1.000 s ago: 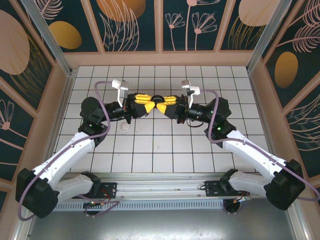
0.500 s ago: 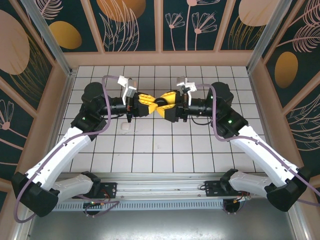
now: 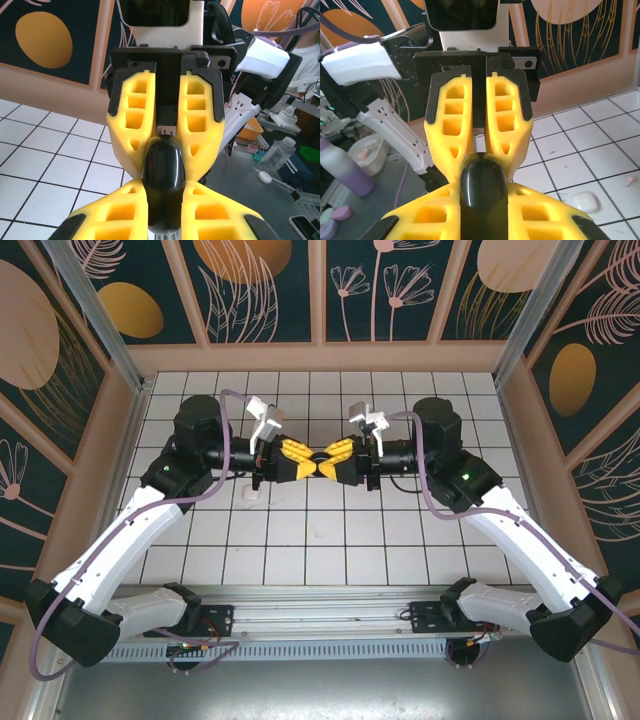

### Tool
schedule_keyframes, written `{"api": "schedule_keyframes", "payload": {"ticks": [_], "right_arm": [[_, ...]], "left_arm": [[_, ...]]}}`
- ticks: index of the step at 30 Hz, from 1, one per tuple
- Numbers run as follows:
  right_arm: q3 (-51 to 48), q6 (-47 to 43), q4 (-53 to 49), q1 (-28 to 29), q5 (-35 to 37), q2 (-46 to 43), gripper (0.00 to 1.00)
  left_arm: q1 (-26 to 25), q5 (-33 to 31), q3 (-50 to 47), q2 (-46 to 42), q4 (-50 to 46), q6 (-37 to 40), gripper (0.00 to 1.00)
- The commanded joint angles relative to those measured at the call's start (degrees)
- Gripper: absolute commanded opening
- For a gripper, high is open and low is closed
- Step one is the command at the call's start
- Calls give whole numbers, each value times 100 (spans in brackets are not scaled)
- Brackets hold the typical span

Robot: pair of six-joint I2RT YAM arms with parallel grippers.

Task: Insert the wireless bluetooth earbuds into the charging case

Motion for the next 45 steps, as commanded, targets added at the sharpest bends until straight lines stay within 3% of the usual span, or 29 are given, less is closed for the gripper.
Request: {"api": "schedule_keyframes", "payload": {"ticks": [1, 3, 4, 8, 11, 24, 30, 37, 39, 43, 45], "right_arm": [[36, 54, 239, -8, -290, 18, 7], [-67, 227, 447, -16, -253, 23, 2], [-117, 331, 569, -16, -230, 22, 1], [-345, 680, 1028, -77, 8, -70, 0], [-532, 921, 1389, -173, 108, -182, 0], [-688, 1372, 1941, -236, -107, -64, 0], [-676, 1399, 1944, -230, -239, 11, 0], [-437, 1296, 1672, -205, -504, 275, 0], [-398, 1257, 1644, -185, -555, 330, 0], [-389, 1235, 1680, -157, -568, 329, 0], [-381, 1193, 1655, -156, -509, 308, 0]], "left_arm": [[-6, 27, 182, -1, -157, 160, 2], [-11, -150, 163, -29, -144, 183, 7], [-8, -283, 148, -53, -154, 193, 19], [83, -894, -170, -276, 332, -230, 49], [102, -972, -605, -486, 1044, -630, 57], [102, -292, -1355, -131, 3138, -1789, 48], [107, -283, -1308, -87, 3157, -1740, 41], [108, -317, -1259, -84, 2994, -1632, 42], [101, -308, -1250, -76, 2985, -1618, 39], [100, -264, -1211, -41, 2853, -1564, 25], [106, -288, -1212, -40, 2722, -1488, 28]]}}
